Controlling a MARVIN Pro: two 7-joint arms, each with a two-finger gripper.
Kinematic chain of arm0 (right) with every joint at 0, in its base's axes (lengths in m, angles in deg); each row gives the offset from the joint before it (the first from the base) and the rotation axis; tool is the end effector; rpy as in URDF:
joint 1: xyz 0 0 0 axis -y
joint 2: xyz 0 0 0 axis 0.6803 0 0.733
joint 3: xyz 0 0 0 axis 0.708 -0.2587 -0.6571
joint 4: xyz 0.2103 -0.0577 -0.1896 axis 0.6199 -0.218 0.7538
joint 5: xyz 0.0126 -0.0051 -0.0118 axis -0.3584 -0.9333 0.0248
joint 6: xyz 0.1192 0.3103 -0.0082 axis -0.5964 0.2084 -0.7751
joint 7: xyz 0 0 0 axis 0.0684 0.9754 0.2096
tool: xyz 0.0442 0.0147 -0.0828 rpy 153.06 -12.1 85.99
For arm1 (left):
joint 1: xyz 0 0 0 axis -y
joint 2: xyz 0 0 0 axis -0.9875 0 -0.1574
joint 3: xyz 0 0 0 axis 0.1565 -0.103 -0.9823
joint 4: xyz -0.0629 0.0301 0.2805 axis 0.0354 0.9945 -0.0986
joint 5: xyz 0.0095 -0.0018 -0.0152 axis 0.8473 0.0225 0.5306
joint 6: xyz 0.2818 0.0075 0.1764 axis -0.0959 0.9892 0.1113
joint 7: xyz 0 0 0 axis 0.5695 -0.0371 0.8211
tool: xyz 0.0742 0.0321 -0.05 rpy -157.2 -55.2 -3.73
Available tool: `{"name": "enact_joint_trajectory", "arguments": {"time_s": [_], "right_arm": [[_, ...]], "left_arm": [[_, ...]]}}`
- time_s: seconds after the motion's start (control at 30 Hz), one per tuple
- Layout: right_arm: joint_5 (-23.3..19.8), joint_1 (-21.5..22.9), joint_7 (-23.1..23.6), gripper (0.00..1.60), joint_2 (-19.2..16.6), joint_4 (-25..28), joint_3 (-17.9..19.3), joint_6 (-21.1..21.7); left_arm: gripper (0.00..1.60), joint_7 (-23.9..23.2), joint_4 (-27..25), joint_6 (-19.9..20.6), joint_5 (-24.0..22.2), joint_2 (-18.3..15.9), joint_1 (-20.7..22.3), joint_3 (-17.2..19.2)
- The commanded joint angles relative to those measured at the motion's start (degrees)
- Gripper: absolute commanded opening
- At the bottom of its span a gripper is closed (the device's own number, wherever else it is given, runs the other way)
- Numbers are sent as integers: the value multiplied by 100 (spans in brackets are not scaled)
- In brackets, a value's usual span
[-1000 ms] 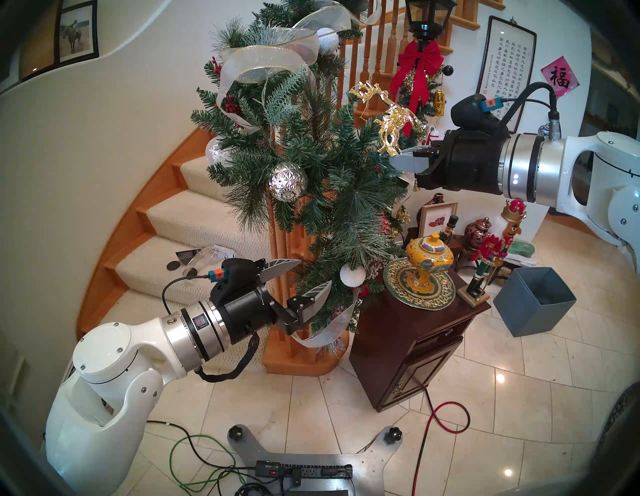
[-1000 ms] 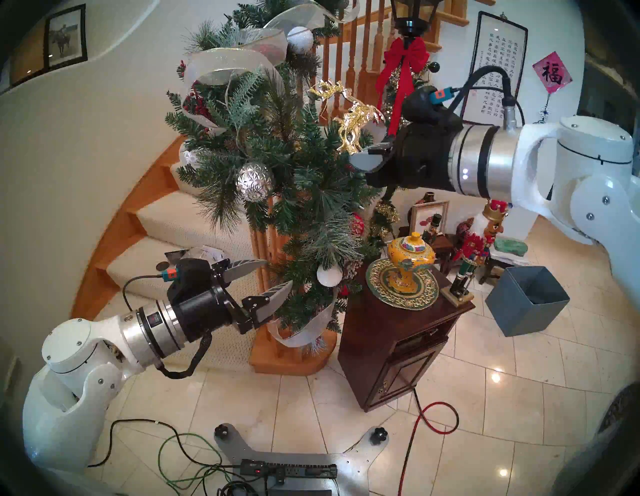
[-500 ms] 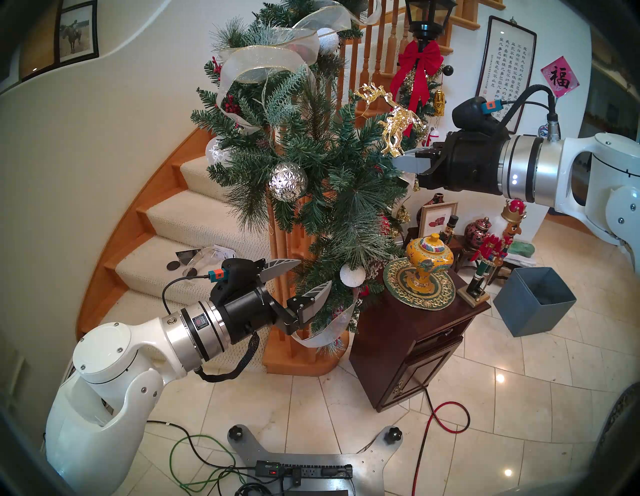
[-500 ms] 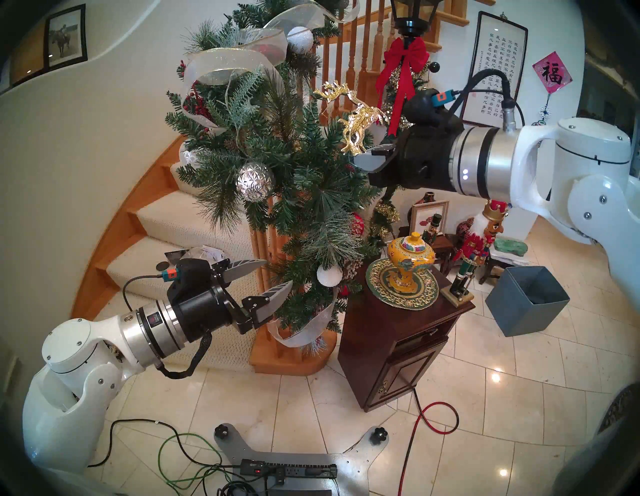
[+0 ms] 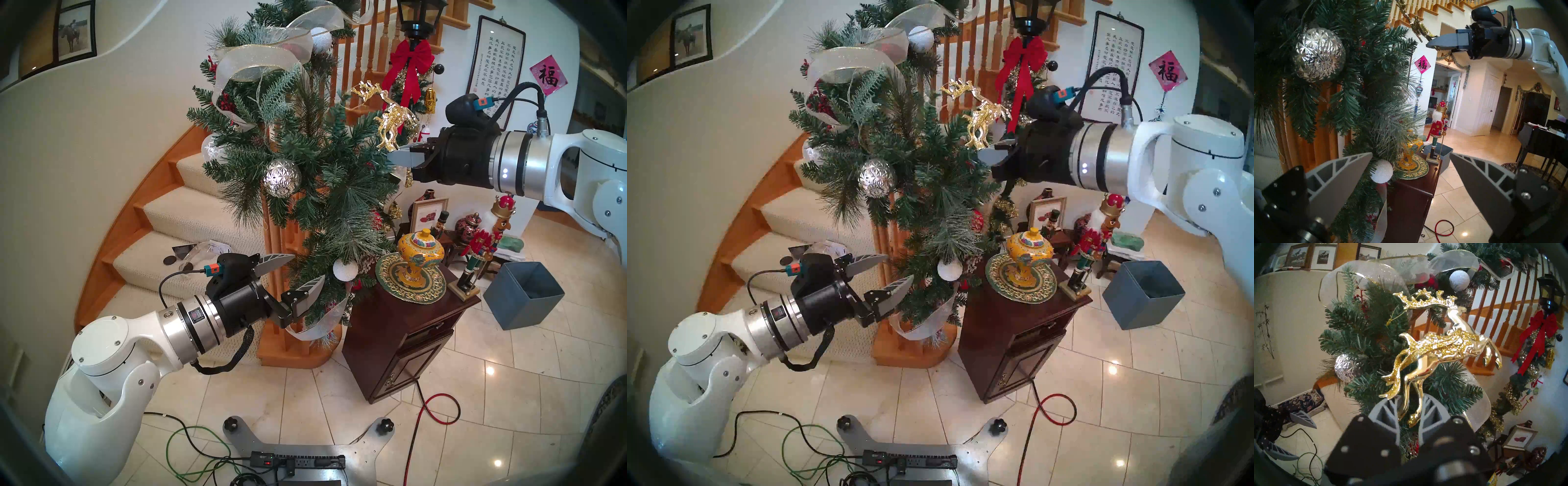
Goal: Hang the ornament onto the Christmas-tree-style decoration
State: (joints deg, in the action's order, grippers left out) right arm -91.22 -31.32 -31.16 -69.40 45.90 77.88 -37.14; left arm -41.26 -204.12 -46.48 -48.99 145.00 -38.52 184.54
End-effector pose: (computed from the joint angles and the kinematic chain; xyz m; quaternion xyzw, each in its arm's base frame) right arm 0.3340 -0.0156 0.0476 -0.7269 -0.3070 -0.5990 0.1361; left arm 0.2664 -0.0222 -0.1617 0.6708 -0.2575 0.6114 0.3314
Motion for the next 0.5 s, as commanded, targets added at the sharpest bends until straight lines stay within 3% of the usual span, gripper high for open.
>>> {"name": "enact_joint_trajectory", "arguments": {"time_s": [0.0, 0.47], "right_arm": [[-1, 128, 0, 0, 14, -32, 23, -27], [-3, 204, 1, 0, 27, -116, -55, -21]], "left_arm": [[160, -3, -24, -7, -2, 0, 14, 4], [160, -3, -28, -8, -2, 0, 16, 5]]}}
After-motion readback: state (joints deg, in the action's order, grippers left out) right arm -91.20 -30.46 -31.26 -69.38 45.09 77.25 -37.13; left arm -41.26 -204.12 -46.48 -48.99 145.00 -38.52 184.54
